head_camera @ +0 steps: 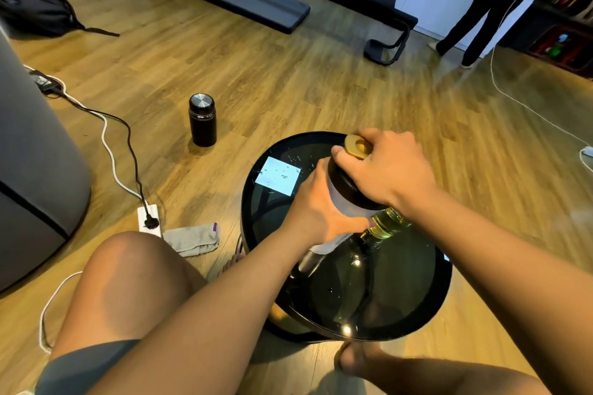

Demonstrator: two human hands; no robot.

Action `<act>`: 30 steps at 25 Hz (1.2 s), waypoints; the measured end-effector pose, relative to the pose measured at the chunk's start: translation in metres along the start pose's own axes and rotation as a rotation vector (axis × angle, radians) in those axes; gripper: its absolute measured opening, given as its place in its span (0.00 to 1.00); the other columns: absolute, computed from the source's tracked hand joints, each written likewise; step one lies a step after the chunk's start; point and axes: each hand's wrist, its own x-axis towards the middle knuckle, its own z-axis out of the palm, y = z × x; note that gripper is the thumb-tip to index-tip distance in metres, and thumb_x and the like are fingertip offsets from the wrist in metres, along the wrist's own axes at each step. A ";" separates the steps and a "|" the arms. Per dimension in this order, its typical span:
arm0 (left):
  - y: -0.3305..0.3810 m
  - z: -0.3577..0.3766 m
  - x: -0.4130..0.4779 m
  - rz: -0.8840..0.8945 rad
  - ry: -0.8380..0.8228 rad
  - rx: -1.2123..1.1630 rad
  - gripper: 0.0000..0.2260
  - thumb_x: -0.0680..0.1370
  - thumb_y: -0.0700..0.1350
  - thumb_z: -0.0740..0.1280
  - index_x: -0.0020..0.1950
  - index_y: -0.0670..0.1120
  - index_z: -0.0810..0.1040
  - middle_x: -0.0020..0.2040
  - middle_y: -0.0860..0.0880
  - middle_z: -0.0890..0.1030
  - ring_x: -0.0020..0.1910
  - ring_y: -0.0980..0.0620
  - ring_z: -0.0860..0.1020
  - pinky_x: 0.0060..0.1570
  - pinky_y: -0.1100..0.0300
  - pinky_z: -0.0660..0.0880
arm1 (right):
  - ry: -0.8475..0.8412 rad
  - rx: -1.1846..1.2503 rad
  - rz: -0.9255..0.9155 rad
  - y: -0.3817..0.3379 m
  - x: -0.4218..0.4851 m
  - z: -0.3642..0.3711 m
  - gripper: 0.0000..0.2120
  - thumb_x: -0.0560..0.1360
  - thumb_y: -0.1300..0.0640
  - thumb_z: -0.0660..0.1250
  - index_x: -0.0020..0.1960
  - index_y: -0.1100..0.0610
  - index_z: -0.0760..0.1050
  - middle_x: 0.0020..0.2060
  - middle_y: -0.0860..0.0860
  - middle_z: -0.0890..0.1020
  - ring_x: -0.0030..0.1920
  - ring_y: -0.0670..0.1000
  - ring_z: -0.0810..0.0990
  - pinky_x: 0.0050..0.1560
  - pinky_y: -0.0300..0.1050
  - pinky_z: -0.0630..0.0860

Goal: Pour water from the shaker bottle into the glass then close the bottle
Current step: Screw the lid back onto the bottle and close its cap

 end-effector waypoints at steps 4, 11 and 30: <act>0.000 0.001 0.000 0.000 0.002 -0.018 0.49 0.54 0.65 0.80 0.69 0.58 0.61 0.62 0.56 0.77 0.61 0.56 0.78 0.60 0.52 0.79 | 0.013 -0.078 0.047 -0.006 -0.002 0.007 0.24 0.69 0.30 0.56 0.49 0.46 0.78 0.30 0.49 0.74 0.39 0.59 0.76 0.38 0.48 0.68; -0.002 0.001 -0.003 0.035 -0.007 -0.011 0.47 0.59 0.57 0.85 0.72 0.49 0.66 0.63 0.51 0.78 0.62 0.53 0.78 0.62 0.50 0.77 | -0.345 -0.073 -0.543 0.001 0.000 -0.024 0.21 0.71 0.46 0.62 0.62 0.51 0.77 0.54 0.51 0.83 0.56 0.55 0.79 0.59 0.53 0.73; -0.011 0.004 -0.003 0.040 -0.005 -0.025 0.47 0.56 0.64 0.81 0.70 0.56 0.63 0.63 0.56 0.77 0.62 0.55 0.77 0.59 0.60 0.75 | -0.622 0.247 -0.273 0.009 0.024 -0.070 0.35 0.64 0.48 0.73 0.69 0.34 0.68 0.72 0.44 0.69 0.65 0.44 0.73 0.59 0.40 0.75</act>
